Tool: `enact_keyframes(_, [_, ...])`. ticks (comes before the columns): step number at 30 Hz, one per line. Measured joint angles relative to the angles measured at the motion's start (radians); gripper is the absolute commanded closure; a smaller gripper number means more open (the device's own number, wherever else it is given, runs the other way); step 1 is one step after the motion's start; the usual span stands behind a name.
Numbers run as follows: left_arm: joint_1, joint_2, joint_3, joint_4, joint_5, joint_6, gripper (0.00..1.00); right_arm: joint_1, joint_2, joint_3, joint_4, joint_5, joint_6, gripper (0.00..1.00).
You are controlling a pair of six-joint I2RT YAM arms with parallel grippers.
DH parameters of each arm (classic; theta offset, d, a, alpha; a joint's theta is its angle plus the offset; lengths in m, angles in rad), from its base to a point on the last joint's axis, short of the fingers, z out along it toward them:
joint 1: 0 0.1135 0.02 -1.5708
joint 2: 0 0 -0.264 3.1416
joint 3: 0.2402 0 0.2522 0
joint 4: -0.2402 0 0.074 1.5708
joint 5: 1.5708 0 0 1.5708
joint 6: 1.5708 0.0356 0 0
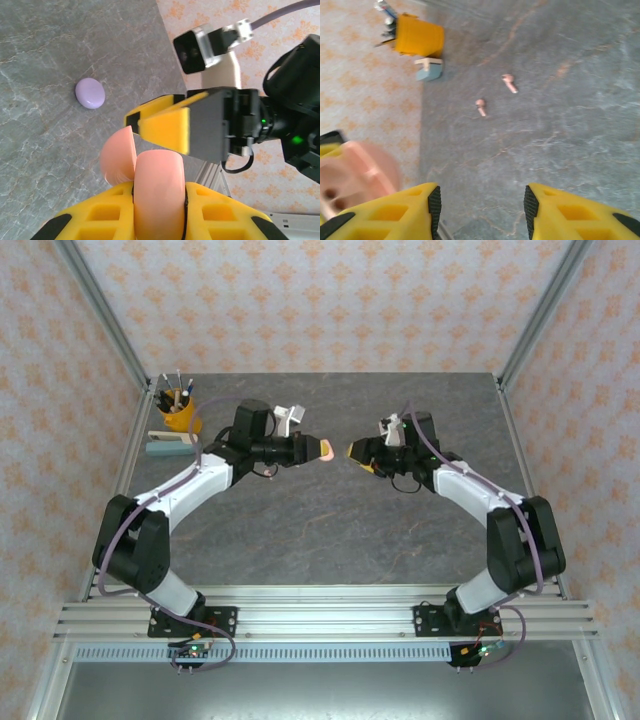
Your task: Insert the wireless bluetooth earbuds into the charging case
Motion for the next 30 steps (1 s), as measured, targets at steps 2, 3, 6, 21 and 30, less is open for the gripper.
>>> enact_keyframes(2, [0.000,0.011,0.015,0.000,0.013,0.000,1.00,0.001,-0.016,0.000,0.004,-0.034,-0.006,0.51])
enact_keyframes(3, [0.000,0.016,0.021,0.000,0.021,0.000,1.00,0.001,-0.017,0.000,0.007,-0.050,-0.010,0.51])
enact_keyframes(6, [0.000,0.025,0.034,0.000,0.030,0.001,1.00,0.001,-0.016,0.002,0.006,-0.079,-0.015,0.52])
enact_keyframes(21, [0.000,0.038,0.053,0.000,0.056,-0.002,1.00,0.001,-0.005,0.045,0.006,-0.132,-0.019,0.53])
enact_keyframes(30, [0.000,0.041,0.059,0.001,0.079,-0.004,1.00,0.012,0.024,0.089,0.005,-0.150,-0.030,0.55])
